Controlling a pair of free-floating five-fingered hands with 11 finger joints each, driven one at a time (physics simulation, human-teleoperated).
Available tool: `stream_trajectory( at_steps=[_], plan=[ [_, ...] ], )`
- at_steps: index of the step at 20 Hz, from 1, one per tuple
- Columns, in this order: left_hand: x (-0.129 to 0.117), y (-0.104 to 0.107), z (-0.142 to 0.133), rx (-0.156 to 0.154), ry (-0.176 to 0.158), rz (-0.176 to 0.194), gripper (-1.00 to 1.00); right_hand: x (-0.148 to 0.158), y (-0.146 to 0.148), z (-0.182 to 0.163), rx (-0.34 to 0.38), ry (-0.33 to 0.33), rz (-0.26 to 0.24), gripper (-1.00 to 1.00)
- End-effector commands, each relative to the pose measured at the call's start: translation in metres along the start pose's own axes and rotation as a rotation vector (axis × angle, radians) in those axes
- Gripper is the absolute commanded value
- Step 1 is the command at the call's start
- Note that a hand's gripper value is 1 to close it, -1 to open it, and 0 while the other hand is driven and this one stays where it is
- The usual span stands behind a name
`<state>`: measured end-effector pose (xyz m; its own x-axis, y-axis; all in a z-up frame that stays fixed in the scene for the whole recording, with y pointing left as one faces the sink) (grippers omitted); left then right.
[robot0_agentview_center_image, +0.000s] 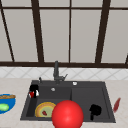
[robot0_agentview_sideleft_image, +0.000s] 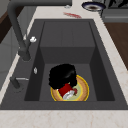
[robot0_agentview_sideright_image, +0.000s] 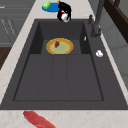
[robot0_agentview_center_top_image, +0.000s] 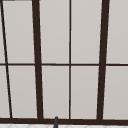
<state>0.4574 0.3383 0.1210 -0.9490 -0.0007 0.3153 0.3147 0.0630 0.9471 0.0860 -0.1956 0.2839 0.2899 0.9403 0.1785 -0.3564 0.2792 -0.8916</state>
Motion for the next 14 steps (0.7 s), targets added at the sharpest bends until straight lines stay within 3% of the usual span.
stream_trajectory(
  at_steps=[1, 5, 7, 10, 14],
  plan=[
    [0.018, 0.012, 0.024, 0.0, 0.0, 0.0, 1.0, 0.0, 0.0, 0.0, 0.0, 0.0, 0.0, 0.0],
    [0.04, 0.025, 0.045, -0.029, -0.001, 0.001, 1.0, 0.0, 0.0, 0.0, 0.0, 0.0, 0.0, 0.0],
    [0.052, 0.025, 0.057, -0.031, -0.001, -0.021, 1.0, 0.0, 0.0, 0.0, 0.0, 0.0, 0.0, 0.0],
    [0.068, 0.032, 0.07, -0.037, 0.012, -0.002, 1.0, 0.0, 0.0, 0.0, 0.0, 0.0, 0.0, 0.0],
    [0.087, 0.034, 0.093, -0.04, 0.014, -0.022, 1.0, 0.0, 0.0, 0.0, 0.0, 0.0, 0.0, 0.0]
  ],
)
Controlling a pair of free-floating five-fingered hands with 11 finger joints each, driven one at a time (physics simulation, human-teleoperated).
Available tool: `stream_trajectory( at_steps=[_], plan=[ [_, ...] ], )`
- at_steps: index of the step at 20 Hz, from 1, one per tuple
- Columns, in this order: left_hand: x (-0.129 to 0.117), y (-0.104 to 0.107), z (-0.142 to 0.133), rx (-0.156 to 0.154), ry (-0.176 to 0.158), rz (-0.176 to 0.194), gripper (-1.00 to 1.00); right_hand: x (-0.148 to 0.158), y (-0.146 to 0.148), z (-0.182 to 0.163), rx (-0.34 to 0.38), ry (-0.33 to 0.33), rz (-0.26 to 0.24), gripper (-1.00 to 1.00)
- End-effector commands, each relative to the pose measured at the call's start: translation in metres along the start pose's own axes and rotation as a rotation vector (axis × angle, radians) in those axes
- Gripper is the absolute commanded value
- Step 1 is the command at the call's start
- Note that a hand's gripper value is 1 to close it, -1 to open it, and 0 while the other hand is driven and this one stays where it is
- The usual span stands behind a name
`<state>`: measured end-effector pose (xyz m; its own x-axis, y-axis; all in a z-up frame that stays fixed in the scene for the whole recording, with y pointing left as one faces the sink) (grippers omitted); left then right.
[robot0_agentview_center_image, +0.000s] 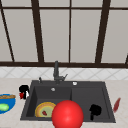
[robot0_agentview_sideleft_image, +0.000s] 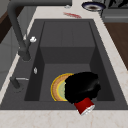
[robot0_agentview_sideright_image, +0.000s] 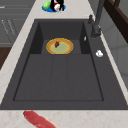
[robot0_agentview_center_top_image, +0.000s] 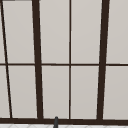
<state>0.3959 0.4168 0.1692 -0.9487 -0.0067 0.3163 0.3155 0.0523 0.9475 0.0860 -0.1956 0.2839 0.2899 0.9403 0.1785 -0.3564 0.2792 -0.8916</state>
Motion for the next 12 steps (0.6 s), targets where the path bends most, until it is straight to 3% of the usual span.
stream_trajectory(
  at_steps=[1, 6, 12],
  plan=[
    [0.019, 0.002, 0.022, -0.029, 0.007, -0.03, 1.0, 0.0, 0.0, 0.0, 0.0, 0.0, 0.0, 0.0],
    [0.036, -0.001, 0.056, -0.031, 0.002, -0.052, 1.0, 0.0, 0.0, 0.0, 0.0, 0.0, 0.0, 0.0],
    [0.063, -0.011, 0.095, -0.013, 0.003, -0.044, 1.0, 0.0, 0.0, 0.0, 0.0, 0.0, 0.0, 0.0]
  ],
)
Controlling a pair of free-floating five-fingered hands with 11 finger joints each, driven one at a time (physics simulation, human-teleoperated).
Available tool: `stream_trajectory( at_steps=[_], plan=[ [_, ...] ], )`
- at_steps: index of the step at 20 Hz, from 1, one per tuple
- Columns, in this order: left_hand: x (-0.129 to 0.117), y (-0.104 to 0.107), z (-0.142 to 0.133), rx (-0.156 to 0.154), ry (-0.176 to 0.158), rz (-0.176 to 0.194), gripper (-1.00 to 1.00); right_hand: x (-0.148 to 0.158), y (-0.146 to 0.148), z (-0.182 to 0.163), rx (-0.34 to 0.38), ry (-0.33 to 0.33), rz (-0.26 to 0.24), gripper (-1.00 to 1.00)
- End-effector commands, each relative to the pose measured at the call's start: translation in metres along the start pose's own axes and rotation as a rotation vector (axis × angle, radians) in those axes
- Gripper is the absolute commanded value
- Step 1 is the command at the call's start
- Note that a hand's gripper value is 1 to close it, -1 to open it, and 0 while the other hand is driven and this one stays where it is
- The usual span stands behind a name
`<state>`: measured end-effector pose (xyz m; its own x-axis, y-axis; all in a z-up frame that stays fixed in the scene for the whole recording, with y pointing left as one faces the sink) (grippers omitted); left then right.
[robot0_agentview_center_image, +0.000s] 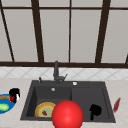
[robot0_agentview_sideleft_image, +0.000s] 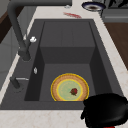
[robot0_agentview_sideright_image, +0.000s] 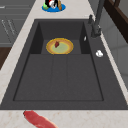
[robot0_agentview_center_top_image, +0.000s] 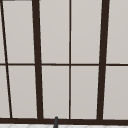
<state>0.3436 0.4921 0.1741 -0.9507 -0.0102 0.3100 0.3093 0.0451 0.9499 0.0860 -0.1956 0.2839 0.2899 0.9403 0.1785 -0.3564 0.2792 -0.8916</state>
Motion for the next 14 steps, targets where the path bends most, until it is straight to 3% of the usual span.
stream_trajectory(
  at_steps=[1, 14],
  plan=[
    [0.017, -0.005, 0.026, -0.005, 0.0, -0.037, 1.0, 0.0, 0.0, 0.0, 0.0, 0.0, 0.0, 0.0],
    [0.102, -0.027, 0.091, 0.025, -0.004, -0.031, 1.0, 0.0, 0.0, 0.0, 0.0, 0.0, 0.0, 0.0]
  ],
)
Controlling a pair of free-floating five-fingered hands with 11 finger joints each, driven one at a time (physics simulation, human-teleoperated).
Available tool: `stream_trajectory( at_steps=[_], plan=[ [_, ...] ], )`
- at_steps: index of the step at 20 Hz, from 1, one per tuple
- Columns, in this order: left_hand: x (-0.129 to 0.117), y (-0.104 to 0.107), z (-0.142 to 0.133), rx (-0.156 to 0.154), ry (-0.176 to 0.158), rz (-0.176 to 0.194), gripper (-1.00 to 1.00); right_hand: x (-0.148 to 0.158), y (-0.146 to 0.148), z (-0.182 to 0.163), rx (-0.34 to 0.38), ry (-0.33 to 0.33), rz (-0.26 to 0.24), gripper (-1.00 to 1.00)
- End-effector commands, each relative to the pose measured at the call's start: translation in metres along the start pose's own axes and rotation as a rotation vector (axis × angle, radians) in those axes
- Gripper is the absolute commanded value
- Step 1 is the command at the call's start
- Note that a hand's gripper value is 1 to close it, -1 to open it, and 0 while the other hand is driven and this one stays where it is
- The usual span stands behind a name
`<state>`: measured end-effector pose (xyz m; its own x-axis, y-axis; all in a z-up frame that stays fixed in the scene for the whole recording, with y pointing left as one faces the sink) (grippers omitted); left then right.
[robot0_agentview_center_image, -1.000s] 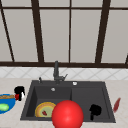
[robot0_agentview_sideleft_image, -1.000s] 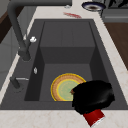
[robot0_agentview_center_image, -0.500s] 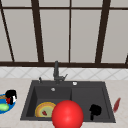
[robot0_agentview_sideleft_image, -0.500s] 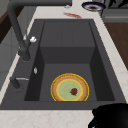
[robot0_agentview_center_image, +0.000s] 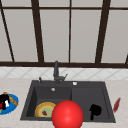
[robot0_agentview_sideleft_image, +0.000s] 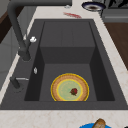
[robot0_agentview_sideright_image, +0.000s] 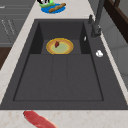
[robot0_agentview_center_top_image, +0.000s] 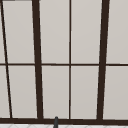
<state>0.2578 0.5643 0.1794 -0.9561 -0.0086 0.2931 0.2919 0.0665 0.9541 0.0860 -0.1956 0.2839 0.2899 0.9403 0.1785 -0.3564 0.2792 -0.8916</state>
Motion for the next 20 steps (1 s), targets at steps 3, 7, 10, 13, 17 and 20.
stream_trajectory(
  at_steps=[3, 7, 10, 13, 17, 20],
  plan=[
    [0.025, 0.021, 0.005, -0.022, -0.038, 0.001, 1.0, 0.0, 0.0, 0.0, 0.0, 0.0, 0.0, 0.0],
    [0.032, 0.051, 0.007, -0.027, 0.01, 0.022, 1.0, 0.0, 0.0, 0.0, 0.0, 0.0, 0.0, 0.0],
    [0.041, 0.072, 0.006, -0.024, 0.007, 0.018, 1.0, 0.0, 0.0, 0.0, 0.0, 0.0, 0.0, 0.0],
    [0.064, 0.085, 0.019, -0.048, 0.006, 0.041, 1.0, 0.0, 0.0, 0.0, 0.0, 0.0, 0.0, 0.0],
    [0.089, 0.07, 0.039, -0.009, 0.002, -0.01, 1.0, 0.0, 0.0, 0.0, 0.0, 0.0, 0.0, 0.0],
    [0.109, 0.064, 0.053, -0.008, 0.001, -0.015, 1.0, 0.0, 0.0, 0.0, 0.0, 0.0, 0.0, 0.0]
  ],
)
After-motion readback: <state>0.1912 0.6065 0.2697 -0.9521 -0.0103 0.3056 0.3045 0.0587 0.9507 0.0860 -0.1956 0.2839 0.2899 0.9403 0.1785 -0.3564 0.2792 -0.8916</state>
